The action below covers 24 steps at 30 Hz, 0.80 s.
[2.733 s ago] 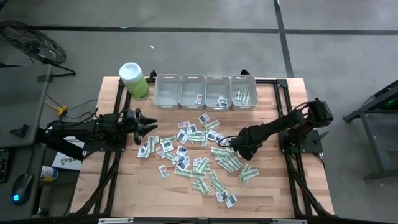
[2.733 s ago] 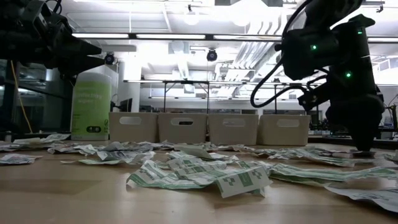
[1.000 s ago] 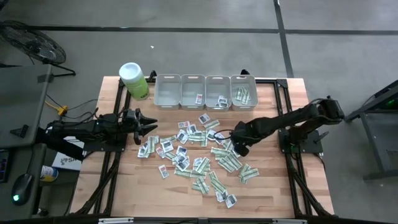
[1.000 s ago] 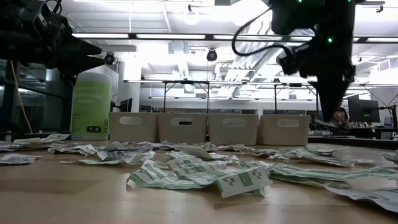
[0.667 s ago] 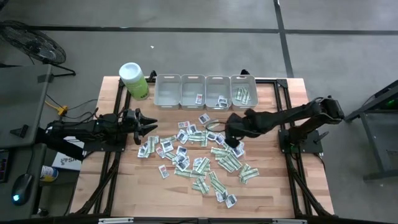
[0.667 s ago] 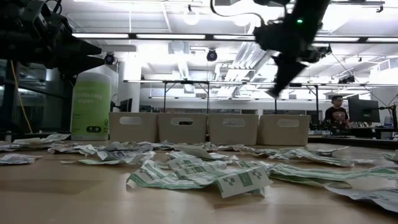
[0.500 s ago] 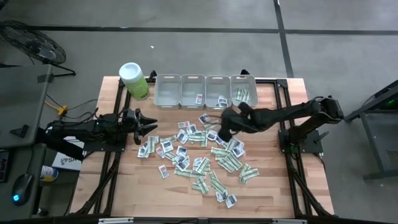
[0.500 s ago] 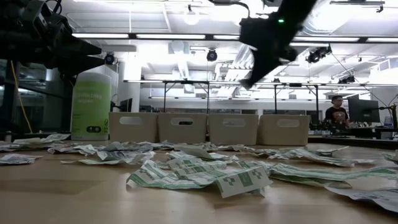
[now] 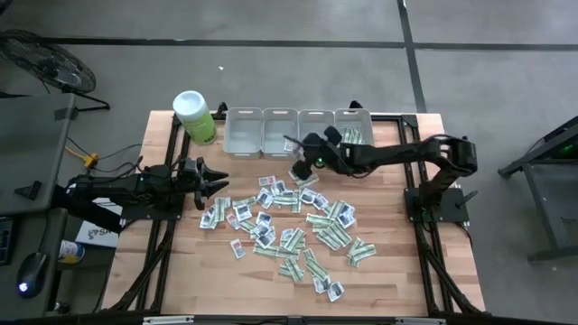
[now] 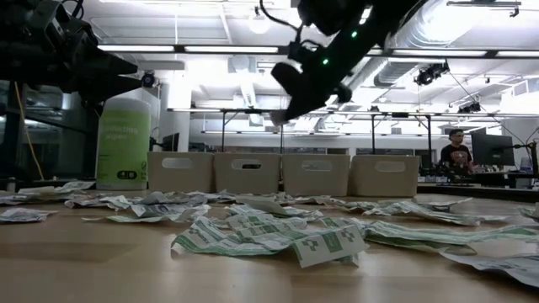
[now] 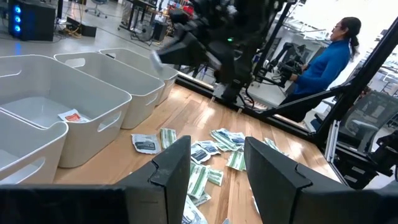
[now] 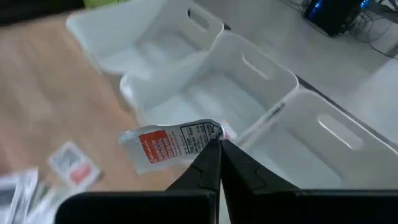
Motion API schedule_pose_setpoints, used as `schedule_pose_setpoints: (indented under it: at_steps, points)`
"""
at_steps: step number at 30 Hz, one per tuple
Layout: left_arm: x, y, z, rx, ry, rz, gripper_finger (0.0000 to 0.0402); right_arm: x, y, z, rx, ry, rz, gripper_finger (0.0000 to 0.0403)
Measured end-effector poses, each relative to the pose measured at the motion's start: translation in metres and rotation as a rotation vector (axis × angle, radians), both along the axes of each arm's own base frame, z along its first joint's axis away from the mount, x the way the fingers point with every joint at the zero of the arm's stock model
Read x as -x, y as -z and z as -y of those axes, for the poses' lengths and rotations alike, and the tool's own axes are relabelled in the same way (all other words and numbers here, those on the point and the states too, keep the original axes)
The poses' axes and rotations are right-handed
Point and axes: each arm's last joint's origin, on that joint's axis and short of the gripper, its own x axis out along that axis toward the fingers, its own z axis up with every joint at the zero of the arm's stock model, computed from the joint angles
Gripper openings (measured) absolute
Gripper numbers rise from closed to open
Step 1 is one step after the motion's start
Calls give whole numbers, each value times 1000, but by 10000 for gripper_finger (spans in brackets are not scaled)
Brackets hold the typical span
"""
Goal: Pick & Place First Aid Supplies
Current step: Put the ointment pack into the middle left gray bin
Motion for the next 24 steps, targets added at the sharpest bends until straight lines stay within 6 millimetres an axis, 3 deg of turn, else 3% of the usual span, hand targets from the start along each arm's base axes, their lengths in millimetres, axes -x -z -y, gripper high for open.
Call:
schedule_pose_setpoints:
  at_steps: [13, 24]
  points:
    - [0, 0, 0, 0, 0, 0, 150, -21, 43, 57, 44, -101, 43, 0]
    - [0, 0, 0, 0, 0, 0, 150, -18, 45, 81, 115, -318, 18, 0]
